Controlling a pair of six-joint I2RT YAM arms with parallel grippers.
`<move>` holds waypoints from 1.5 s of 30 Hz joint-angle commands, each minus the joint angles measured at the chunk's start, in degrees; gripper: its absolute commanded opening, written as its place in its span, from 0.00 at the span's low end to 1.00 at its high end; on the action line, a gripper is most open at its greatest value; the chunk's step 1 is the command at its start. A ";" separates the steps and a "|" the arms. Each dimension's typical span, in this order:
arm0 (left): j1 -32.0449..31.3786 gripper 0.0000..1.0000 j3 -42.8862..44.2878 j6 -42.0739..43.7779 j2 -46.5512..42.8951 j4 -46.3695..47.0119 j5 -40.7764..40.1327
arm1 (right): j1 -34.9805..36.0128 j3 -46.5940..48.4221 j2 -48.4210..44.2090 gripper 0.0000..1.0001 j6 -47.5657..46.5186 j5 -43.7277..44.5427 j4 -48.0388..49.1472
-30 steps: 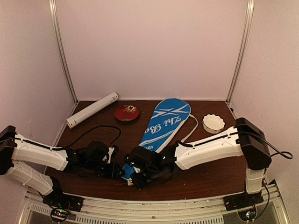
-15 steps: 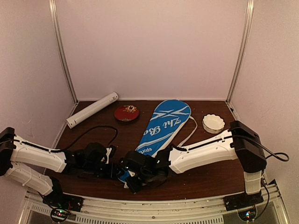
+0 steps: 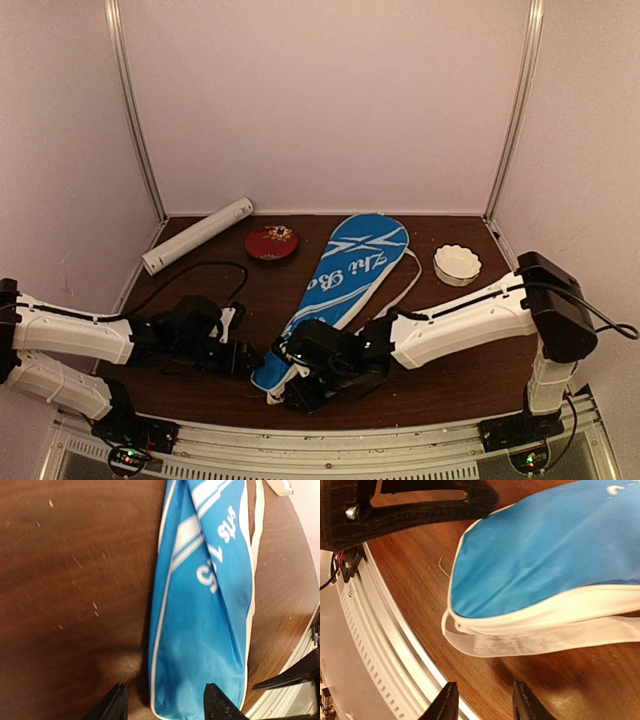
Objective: Pack up the badminton gear
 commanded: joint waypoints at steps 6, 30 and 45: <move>5.64 0.58 10.20 12.93 6.91 -5.49 5.43 | -11.30 -10.37 -10.32 0.40 3.49 -1.55 7.48; 0.70 0.49 23.71 19.03 24.40 -3.59 13.98 | -35.64 -14.29 -6.91 0.40 2.96 -6.68 11.20; 9.97 0.70 40.38 30.36 23.24 -16.66 12.20 | -43.70 -7.68 -4.65 0.42 -8.74 -1.69 2.01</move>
